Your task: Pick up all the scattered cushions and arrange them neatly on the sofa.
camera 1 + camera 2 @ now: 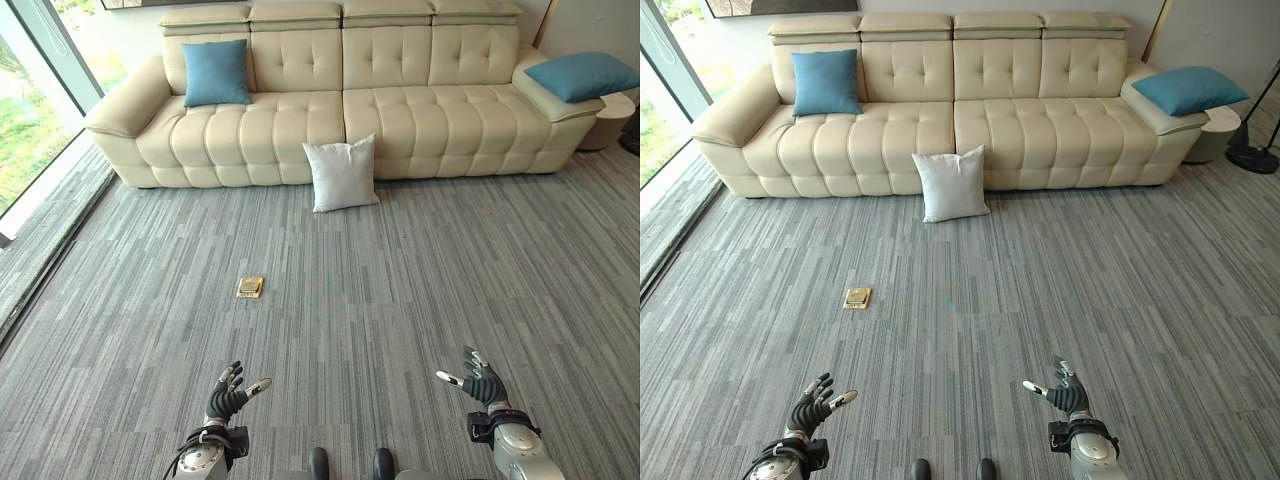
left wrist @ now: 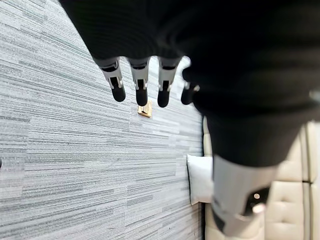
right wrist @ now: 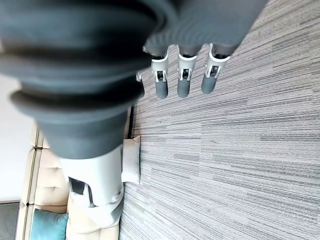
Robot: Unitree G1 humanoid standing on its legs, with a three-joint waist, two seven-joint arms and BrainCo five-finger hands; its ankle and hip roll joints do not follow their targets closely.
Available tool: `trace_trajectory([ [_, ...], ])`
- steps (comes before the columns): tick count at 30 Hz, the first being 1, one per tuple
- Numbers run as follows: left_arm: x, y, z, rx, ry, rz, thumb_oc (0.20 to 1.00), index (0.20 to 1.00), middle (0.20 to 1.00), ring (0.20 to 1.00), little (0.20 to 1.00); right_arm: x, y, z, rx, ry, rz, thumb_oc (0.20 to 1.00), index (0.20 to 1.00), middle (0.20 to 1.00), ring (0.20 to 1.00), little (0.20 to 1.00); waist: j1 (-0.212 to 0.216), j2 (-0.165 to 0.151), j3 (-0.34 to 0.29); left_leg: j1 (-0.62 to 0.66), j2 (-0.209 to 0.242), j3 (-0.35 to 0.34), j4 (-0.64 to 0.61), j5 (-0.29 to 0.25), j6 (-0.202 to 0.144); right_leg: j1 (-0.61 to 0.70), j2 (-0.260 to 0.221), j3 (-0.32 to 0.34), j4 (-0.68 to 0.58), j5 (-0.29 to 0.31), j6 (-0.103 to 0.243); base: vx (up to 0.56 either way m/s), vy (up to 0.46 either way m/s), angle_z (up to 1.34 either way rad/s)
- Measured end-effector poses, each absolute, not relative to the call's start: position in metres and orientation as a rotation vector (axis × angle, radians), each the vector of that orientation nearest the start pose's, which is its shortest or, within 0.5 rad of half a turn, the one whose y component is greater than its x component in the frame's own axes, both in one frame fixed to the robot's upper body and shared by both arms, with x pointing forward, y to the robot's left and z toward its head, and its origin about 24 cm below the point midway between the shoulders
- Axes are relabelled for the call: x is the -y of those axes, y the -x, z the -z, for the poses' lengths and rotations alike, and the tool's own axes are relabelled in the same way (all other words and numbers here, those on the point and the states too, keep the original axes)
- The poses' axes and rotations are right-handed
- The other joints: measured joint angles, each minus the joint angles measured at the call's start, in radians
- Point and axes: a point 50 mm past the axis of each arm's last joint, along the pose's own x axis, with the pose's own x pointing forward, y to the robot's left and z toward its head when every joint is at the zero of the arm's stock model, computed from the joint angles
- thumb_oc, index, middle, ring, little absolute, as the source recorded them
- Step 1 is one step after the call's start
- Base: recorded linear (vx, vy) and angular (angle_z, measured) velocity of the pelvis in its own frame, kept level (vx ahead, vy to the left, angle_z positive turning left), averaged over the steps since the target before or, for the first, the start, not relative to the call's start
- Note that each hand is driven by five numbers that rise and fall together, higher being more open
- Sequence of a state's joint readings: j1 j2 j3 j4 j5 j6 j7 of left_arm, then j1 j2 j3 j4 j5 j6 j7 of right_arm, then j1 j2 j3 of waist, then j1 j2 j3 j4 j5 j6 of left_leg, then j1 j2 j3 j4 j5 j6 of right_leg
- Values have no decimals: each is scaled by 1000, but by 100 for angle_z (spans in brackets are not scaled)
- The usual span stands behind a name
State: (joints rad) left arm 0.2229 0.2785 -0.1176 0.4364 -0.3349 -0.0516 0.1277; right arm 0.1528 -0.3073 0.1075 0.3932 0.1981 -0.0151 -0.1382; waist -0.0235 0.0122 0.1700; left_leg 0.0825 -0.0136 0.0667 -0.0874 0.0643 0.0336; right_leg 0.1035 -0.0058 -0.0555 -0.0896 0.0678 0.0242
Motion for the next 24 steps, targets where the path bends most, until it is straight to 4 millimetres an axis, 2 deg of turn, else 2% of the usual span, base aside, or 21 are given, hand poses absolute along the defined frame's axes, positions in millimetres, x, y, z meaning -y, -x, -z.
trace_trajectory([
  [17, -221, -152, 88, -624, 4, -198, 1000, 1000, 1000, 1000, 1000, 224, -183, 67, -535, 154, 142, 1000, 1000, 1000, 1000, 1000, 2, -4, -8, 5, -1, -4, 0, -1, -1, 7, 0, -3, 0, 0, 0, 0, 0, 0],
  [24, -221, -151, 89, -636, 4, -193, 1000, 1000, 1000, 1000, 1000, 224, -183, 68, -537, 155, 141, 1000, 1000, 1000, 1000, 1000, 2, -15, -17, -9, -1, -6, 0, 0, -2, -5, -1, -5, 0, 0, 0, 15, 2, 1],
])
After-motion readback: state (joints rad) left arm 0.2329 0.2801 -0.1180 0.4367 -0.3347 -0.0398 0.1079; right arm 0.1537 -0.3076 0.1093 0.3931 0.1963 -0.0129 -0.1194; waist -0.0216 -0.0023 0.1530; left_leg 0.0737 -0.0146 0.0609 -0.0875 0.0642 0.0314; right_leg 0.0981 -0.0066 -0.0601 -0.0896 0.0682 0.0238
